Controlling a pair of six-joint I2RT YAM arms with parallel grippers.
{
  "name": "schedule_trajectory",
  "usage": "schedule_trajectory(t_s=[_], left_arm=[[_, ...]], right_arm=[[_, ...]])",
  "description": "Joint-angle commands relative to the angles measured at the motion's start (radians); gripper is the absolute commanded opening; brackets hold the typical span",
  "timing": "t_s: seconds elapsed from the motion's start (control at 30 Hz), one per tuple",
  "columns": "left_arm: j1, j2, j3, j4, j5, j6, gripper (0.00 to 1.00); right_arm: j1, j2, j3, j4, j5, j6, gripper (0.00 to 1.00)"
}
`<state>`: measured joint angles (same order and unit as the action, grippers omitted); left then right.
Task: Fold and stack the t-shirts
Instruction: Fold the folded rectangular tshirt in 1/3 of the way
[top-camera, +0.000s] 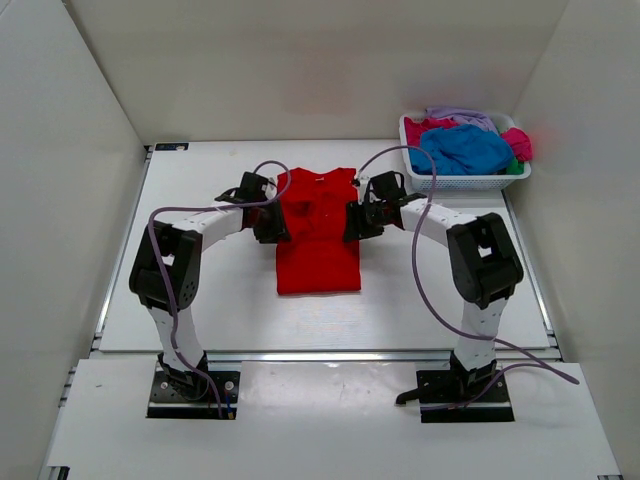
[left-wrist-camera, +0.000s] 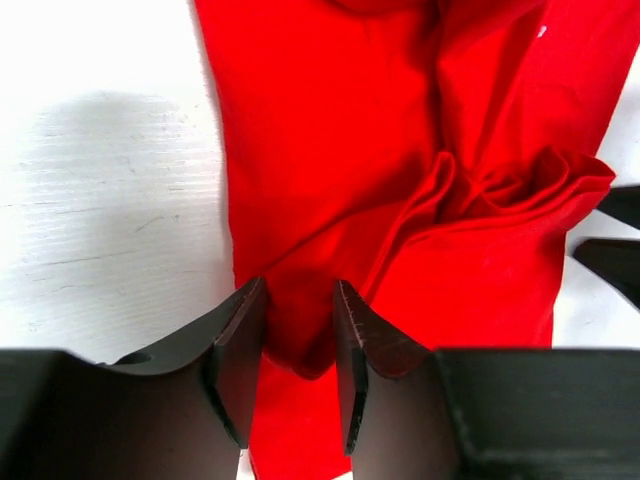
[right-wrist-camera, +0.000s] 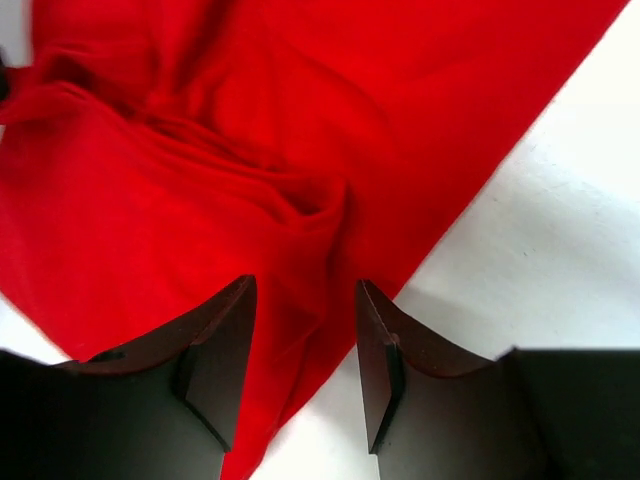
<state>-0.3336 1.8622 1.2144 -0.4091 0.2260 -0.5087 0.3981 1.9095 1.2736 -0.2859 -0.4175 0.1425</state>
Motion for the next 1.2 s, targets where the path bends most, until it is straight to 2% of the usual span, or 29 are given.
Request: schedule_trajectory(t_s=[0.0,0.03,0.07,0.13,0.17,0.2,0.23,0.27,0.3,0.77,1.07,1.17], left_arm=[[-0.005,-0.001,0.039,0.016,0.019,0.012,0.42],[-0.004,0.000,0.040,0.012,0.018,0.012,0.41],[-0.007,0.002,0.043,0.012,0.016,0.013,0.35],[-0.010,0.005,0.043,0.012,0.016,0.021,0.17],[-0.005,0.005,0.046,0.012,0.013,0.019,0.13],[-0.005,0.002,0.045,0.009,0.006,0.021,0.05],[-0.008,0.009,0.051,0.006,0.015,0.025,0.01],[0.001,0.005,0.054,-0.003,0.004,0.027,0.00],[-0.007,0.008,0.065,-0.013,0.001,0.032,0.00],[-0.009,0.029,0.241,-0.103,-0.022,0.070,0.00],[-0.012,0.103,0.269,-0.126,-0.048,0.081,0.00],[-0.005,0.133,0.270,-0.119,-0.059,0.078,0.00]], right_arm=[[0.007,0.034,0.053,0.051,-0.001,0.000,0.42],[0.008,0.046,0.055,0.054,-0.009,0.006,0.41],[0.005,0.054,0.062,0.054,-0.015,0.003,0.41],[0.007,0.075,0.073,0.059,-0.027,-0.003,0.37],[0.010,0.080,0.073,0.065,-0.032,-0.001,0.30],[0.011,0.083,0.076,0.057,-0.024,-0.007,0.20],[0.018,0.088,0.090,0.048,-0.017,-0.004,0.09],[0.016,0.088,0.093,0.048,-0.021,-0.010,0.05],[0.021,0.079,0.093,0.047,-0.017,-0.015,0.00],[-0.001,-0.127,-0.051,0.100,0.048,0.032,0.00],[-0.025,-0.090,-0.045,0.110,0.023,0.025,0.01],[-0.025,-0.061,-0.027,0.111,0.023,0.020,0.08]])
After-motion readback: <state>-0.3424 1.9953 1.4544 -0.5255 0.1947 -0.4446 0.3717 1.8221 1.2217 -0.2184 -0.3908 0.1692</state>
